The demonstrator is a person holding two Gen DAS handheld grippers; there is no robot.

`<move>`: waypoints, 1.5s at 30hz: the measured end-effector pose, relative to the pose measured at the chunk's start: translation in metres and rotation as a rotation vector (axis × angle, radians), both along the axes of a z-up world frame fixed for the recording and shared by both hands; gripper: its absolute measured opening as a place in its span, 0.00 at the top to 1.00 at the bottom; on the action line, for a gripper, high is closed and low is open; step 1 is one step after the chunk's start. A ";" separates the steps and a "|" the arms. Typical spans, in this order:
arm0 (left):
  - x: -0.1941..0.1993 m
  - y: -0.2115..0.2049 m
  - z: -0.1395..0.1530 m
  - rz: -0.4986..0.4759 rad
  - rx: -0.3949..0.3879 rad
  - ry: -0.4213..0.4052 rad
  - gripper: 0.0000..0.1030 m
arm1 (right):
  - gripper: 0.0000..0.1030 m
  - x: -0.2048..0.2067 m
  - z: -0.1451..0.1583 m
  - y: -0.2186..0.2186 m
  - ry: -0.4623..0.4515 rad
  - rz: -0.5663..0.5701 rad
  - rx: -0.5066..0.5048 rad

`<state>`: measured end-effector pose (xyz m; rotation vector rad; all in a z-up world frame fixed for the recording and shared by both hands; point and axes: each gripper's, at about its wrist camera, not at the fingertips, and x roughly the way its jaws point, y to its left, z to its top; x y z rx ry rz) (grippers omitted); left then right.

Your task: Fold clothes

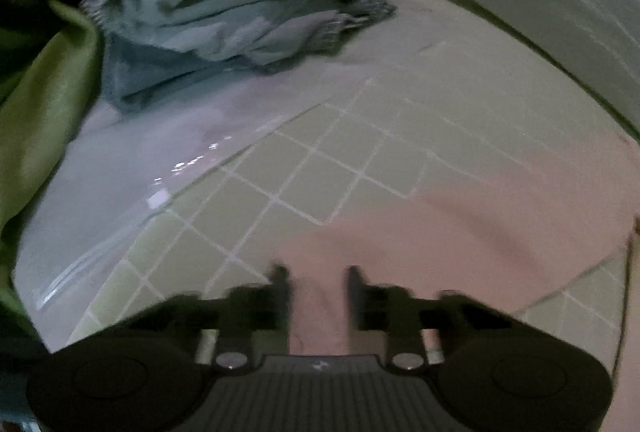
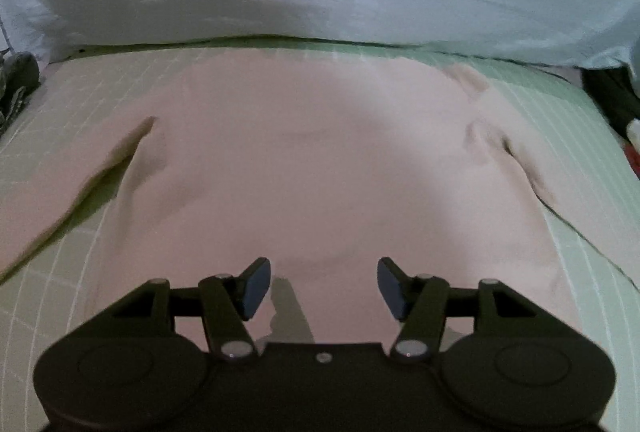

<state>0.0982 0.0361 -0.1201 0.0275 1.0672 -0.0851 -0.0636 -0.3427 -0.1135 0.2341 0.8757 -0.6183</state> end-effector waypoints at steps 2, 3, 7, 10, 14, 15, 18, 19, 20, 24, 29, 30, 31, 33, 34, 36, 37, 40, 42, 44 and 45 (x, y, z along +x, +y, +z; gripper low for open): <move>-0.005 -0.004 0.000 -0.034 0.024 -0.020 0.94 | 0.42 -0.009 0.002 0.005 0.006 -0.006 -0.010; -0.007 -0.005 0.000 -0.048 0.044 -0.030 0.94 | 0.42 -0.013 0.003 0.007 0.008 -0.012 -0.008; -0.013 0.008 0.000 -0.030 0.046 -0.038 0.94 | 0.42 -0.036 0.001 0.017 0.020 -0.042 0.012; -0.017 0.013 0.001 -0.034 0.065 -0.045 0.94 | 0.42 -0.051 -0.006 0.023 0.045 -0.052 0.022; -0.024 0.017 0.003 -0.012 0.046 -0.042 0.91 | 0.39 -0.076 -0.011 0.029 0.058 -0.072 0.040; -0.026 0.019 0.003 0.001 0.032 -0.039 0.91 | 0.35 -0.082 -0.011 0.029 0.054 -0.080 0.040; -0.034 0.022 0.004 0.046 -0.033 -0.021 0.69 | 0.32 -0.095 -0.010 0.023 0.044 -0.096 0.035; -0.036 0.024 0.004 0.061 -0.055 -0.015 0.57 | 0.30 -0.099 -0.008 0.021 0.043 -0.098 0.032; -0.039 0.024 0.004 0.076 -0.074 -0.011 0.50 | 0.29 -0.102 -0.006 0.019 0.041 -0.101 0.028; -0.041 0.017 0.009 0.100 -0.110 -0.020 0.38 | 0.24 -0.114 0.001 0.006 0.018 -0.129 0.026; -0.035 0.009 0.005 0.142 -0.053 -0.020 0.39 | 0.24 -0.122 0.000 0.000 0.031 -0.131 0.039; -0.034 0.007 0.006 0.130 -0.045 -0.025 0.42 | 0.24 -0.124 -0.001 0.000 0.036 -0.131 0.040; -0.034 0.006 0.006 0.118 -0.037 -0.031 0.55 | 0.24 -0.125 -0.001 0.000 0.041 -0.130 0.042; -0.034 0.003 0.007 0.095 -0.021 -0.041 0.77 | 0.24 -0.127 -0.002 0.000 0.049 -0.128 0.044; -0.033 0.002 0.008 0.089 -0.017 -0.041 0.89 | 0.24 -0.127 -0.002 0.000 0.052 -0.127 0.045; -0.031 -0.002 0.013 0.069 -0.021 -0.046 0.98 | 0.24 -0.130 -0.001 -0.001 0.052 -0.120 0.046; -0.032 -0.013 0.018 0.047 -0.035 -0.060 0.98 | 0.24 -0.130 0.000 -0.002 0.052 -0.116 0.046; -0.034 -0.045 0.034 -0.019 -0.078 -0.100 0.98 | 0.24 -0.134 0.003 -0.009 0.046 -0.104 0.033; -0.035 -0.067 0.045 -0.063 -0.106 -0.127 0.99 | 0.24 -0.138 0.005 -0.018 0.034 -0.107 0.025; -0.037 -0.089 0.056 -0.107 -0.135 -0.154 0.99 | 0.24 -0.142 0.008 -0.032 0.020 -0.122 0.024; -0.038 -0.099 0.061 -0.129 -0.149 -0.167 0.99 | 0.24 -0.146 0.009 -0.040 0.012 -0.132 0.023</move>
